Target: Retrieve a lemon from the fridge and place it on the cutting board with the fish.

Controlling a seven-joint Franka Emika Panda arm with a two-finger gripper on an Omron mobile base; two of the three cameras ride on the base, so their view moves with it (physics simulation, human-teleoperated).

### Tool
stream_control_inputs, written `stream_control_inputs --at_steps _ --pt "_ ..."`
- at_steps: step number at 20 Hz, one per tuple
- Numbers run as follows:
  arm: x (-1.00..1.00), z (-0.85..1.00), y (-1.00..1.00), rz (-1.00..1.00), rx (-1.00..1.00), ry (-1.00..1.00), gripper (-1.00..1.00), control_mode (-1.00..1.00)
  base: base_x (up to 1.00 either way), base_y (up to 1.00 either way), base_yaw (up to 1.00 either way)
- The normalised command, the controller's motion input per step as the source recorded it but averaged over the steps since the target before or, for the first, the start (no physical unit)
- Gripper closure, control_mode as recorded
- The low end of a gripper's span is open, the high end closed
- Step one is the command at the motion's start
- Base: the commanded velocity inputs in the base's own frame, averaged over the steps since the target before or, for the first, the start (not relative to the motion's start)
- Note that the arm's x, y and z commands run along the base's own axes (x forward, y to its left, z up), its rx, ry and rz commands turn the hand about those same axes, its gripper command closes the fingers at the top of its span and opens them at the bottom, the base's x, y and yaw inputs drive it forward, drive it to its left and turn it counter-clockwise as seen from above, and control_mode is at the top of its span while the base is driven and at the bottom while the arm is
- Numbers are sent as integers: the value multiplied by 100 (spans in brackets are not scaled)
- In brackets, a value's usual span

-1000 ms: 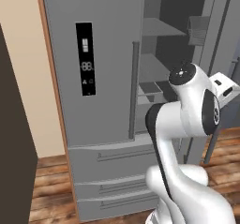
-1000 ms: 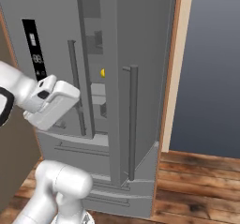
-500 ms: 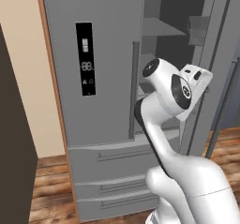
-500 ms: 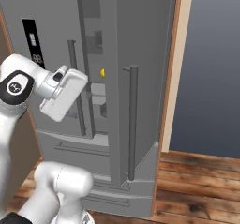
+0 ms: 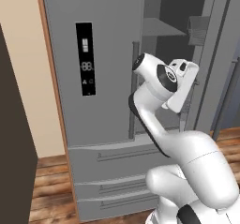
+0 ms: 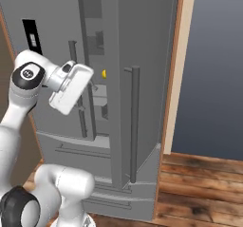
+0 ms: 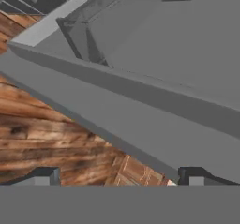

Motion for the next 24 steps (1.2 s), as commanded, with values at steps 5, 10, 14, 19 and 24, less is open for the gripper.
stream_control_inputs --at_steps 5,10,14,19,24 --pt "22 0 -7 0 -2 12 -100 -100 0 0 0" --pt "26 -8 -21 0 -1 10 -100 -100 0 0 0" --pt "38 -18 0 0 -3 7 -100 -100 0 0 0" --pt "31 -13 0 0 -4 9 -100 -100 0 0 0" --pt "22 -1 -10 0 -2 12 -100 -100 0 0 0"
